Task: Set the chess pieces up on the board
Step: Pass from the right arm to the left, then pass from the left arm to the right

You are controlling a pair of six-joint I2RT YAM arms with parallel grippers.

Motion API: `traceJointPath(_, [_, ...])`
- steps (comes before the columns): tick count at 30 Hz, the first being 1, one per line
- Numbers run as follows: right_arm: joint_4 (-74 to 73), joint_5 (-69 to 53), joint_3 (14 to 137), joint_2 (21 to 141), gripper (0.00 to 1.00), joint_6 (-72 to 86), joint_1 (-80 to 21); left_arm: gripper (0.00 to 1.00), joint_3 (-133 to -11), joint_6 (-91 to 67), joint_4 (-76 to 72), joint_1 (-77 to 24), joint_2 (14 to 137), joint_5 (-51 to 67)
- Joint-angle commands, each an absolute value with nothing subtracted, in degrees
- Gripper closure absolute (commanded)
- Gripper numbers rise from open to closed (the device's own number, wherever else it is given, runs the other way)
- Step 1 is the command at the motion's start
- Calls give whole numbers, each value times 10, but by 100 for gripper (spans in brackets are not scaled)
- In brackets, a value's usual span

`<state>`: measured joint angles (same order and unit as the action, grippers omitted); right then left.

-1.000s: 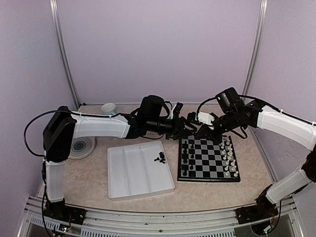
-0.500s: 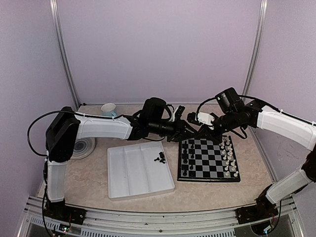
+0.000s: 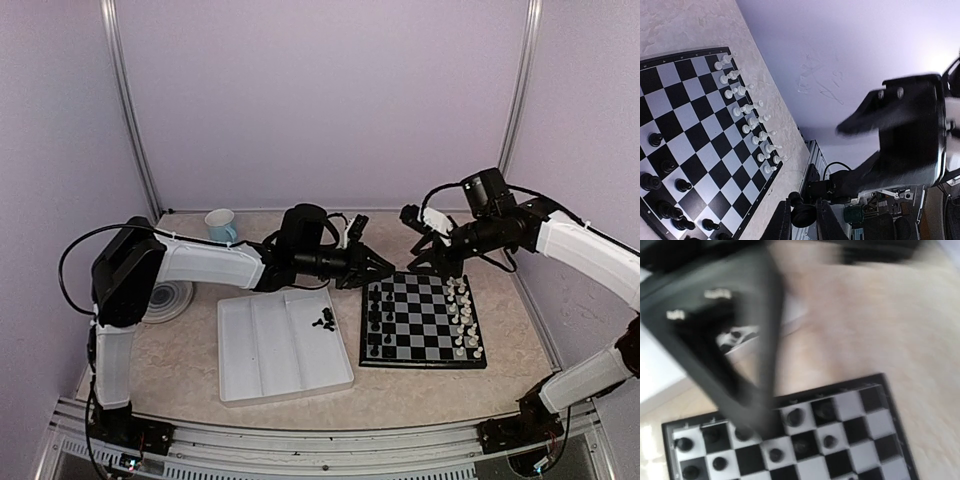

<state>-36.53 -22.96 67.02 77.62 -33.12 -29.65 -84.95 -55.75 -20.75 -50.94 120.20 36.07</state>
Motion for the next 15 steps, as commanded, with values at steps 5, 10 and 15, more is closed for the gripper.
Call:
traceJointPath(5, [-306,-578,640,747,60,-168,-146,85,-801,-530,-355,-510,1145,351])
traceJointPath(10, [-248,-731,606,789,58,-72,-137,86,-794,-528,-394,-516,1138,344])
traceJointPath(15, [-212,-798,603,823,52,-14,-137,86,-800,-525,-395,-518,1139,340])
